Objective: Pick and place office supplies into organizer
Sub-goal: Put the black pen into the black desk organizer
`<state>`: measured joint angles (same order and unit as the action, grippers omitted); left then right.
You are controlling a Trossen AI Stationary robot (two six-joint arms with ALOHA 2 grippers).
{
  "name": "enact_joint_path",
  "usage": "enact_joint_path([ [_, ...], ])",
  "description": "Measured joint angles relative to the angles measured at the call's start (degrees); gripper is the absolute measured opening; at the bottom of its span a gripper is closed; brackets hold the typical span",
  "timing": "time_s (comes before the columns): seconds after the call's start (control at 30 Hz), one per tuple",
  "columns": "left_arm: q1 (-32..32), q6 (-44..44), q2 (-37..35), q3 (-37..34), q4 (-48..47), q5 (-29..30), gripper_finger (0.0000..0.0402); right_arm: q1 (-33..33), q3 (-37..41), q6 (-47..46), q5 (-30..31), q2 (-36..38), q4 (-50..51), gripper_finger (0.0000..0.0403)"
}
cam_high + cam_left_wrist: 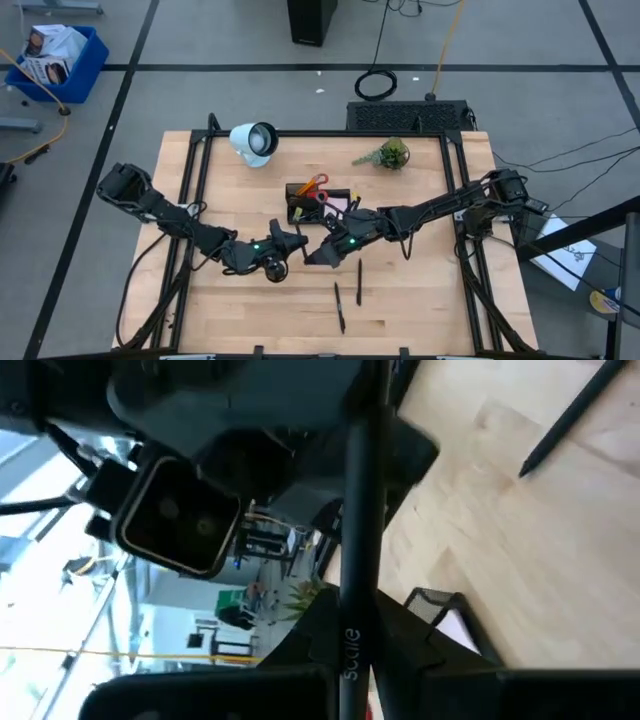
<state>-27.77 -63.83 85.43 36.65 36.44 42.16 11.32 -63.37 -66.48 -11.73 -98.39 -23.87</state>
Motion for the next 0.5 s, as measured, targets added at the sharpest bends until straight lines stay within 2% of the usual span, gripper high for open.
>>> enact_joint_path([
  [0.17, -0.46, 6.38, -0.04, 0.12, 1.03, 4.13, 0.0022, 1.29, 0.07, 2.24, -3.75, 0.24, 0.97, 0.0125],
  [0.3, -0.07, 13.72, -0.06, 0.12, 1.89, 7.0, 0.0033, 2.69, 0.07, 7.9, -5.04, 1.78, 1.1, 0.0129],
  [0.4, 0.02, 20.86, -0.09, 0.12, 1.91, 8.96, 0.0033, 4.36, 0.02, 13.81, -3.21, 4.01, 4.99, 0.0129],
  [0.5, 0.56, 27.5, -0.09, 0.12, 2.22, 9.81, 0.0027, 6.65, 0.02, 19.41, 2.3, 5.98, 9.96, 0.0129],
])
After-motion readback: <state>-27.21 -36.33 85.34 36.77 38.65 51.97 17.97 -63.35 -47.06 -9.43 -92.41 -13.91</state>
